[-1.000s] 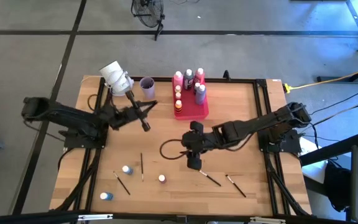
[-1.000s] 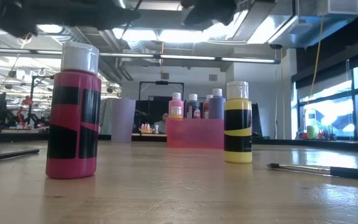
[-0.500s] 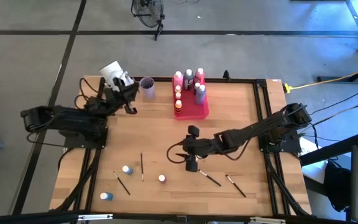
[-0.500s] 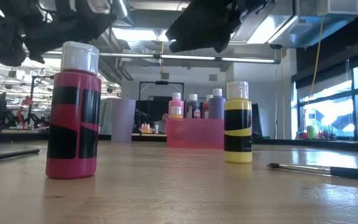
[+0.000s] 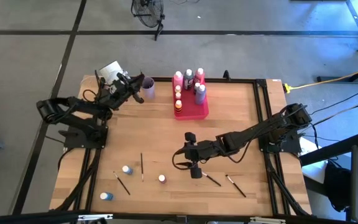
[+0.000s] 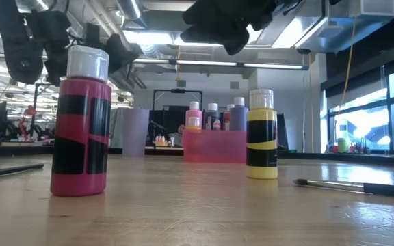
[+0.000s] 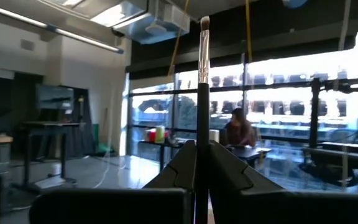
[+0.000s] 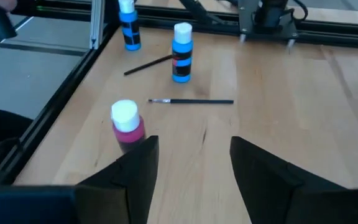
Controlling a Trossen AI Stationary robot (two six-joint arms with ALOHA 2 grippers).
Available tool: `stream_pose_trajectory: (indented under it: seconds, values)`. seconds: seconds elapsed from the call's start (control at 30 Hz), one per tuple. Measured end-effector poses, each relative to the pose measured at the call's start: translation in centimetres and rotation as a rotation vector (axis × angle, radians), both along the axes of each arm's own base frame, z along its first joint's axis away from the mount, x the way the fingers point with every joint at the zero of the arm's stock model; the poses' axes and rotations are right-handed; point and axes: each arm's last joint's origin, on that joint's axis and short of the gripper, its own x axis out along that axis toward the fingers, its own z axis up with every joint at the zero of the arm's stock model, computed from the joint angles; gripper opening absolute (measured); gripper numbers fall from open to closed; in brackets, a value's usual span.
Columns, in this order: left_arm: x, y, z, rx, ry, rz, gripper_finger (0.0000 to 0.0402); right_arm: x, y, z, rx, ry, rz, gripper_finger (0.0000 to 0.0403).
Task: Pick & Place Paint Supplies
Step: Put the black paint brush into the purple cup
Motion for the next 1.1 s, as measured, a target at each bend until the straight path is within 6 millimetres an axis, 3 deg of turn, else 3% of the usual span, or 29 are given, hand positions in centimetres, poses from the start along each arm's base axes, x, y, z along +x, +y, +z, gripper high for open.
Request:
stream_pose_trajectory:
  seconds: [0.43, 0.67, 0.97, 1.1]
  values:
    - [-0.5, 1.7, -1.5, -0.066, 0.047, 0.021, 0.0013, -0.1, 0.0, -0.3, -0.021, -0.009, 0.015, 0.0202]
    - [0.6, 2.8, -2.5, -0.100, 0.093, -0.005, 0.0013, -0.1, 0.0, -0.3, -0.025, -0.010, 0.017, 0.0201]
    - [2.9, 4.6, -1.5, -0.065, 0.062, -0.055, 0.0013, -0.2, 0.0, -0.4, -0.028, -0.001, 0.017, 0.0201]
    - [3.4, 5.3, -2.2, -0.086, 0.084, -0.041, 0.0013, -0.2, 0.0, -0.4, -0.028, 0.000, 0.019, 0.0201]
